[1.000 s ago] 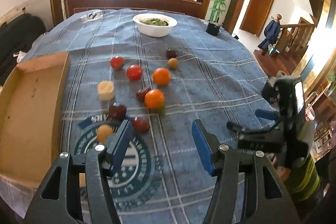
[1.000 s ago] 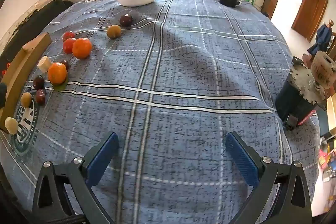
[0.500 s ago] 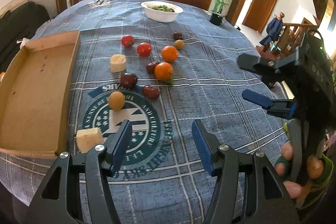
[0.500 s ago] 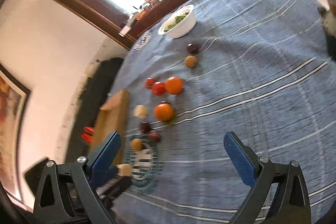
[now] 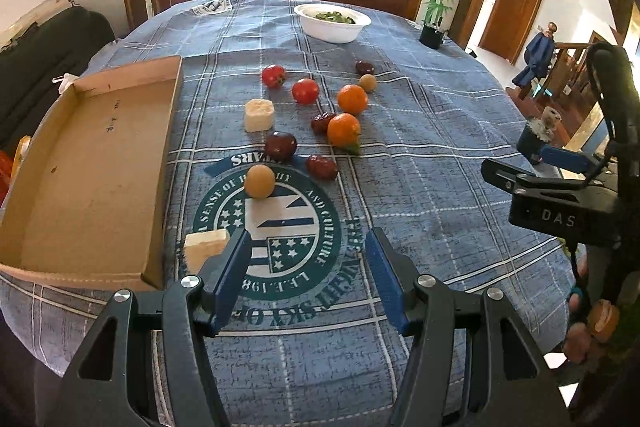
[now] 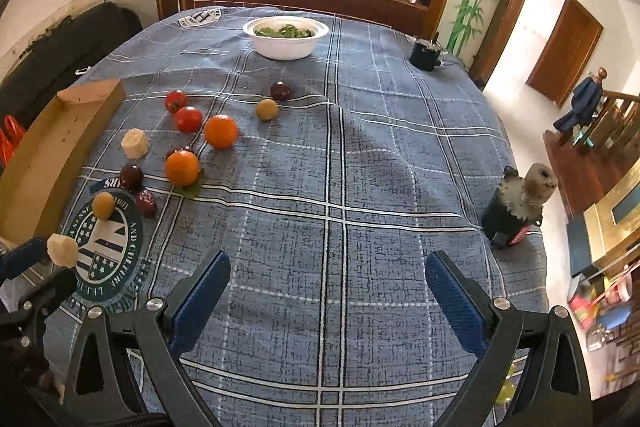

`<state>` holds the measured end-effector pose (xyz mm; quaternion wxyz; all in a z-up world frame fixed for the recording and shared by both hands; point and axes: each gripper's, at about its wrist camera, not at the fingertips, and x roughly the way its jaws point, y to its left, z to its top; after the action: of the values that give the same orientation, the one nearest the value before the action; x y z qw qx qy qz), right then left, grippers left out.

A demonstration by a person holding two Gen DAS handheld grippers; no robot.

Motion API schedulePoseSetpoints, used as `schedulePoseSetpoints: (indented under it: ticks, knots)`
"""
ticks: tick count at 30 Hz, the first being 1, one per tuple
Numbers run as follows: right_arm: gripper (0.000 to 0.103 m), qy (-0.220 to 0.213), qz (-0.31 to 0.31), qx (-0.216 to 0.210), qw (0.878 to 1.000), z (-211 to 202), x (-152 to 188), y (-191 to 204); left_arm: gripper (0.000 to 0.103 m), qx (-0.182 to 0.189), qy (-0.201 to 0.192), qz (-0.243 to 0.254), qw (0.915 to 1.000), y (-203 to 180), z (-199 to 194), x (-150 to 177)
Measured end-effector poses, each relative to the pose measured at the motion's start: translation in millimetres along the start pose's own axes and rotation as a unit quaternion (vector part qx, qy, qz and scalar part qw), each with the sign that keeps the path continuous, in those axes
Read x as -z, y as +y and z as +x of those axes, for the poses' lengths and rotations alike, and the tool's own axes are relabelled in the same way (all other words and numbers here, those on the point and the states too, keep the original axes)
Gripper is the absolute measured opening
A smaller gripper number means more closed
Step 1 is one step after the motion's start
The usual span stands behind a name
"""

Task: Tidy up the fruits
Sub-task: 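Move both tools over the table toward the scattered fruits, then grasp the cream cube with the left tool while the right tool grasps an orange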

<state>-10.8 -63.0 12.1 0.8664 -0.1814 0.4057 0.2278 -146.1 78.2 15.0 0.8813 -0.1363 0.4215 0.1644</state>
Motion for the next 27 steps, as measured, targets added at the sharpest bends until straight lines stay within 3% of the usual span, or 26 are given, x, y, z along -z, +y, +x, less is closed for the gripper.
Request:
schedulePoseSetpoints:
  ticks: [4, 19, 27]
  knots:
    - [0.099, 0.004, -0.017, 0.030, 0.999, -1.5, 3.4, 5.7, 0.058, -0.005, 0.003, 0.001, 1.0000, 1.6, 0.7, 4.0]
    - [0.099, 0.020, -0.014, 0.023, 0.999, 8.8, 11.1, 7.8, 0.058, -0.008, 0.015, -0.004, 0.9998, 6.6, 2.3, 8.1]
    - [0.099, 0.004, 0.010, -0.020, 1.000, 6.2, 14.7, 3.0, 0.058, -0.004, 0.020, -0.007, 0.9998, 18.8, -1.1, 10.4]
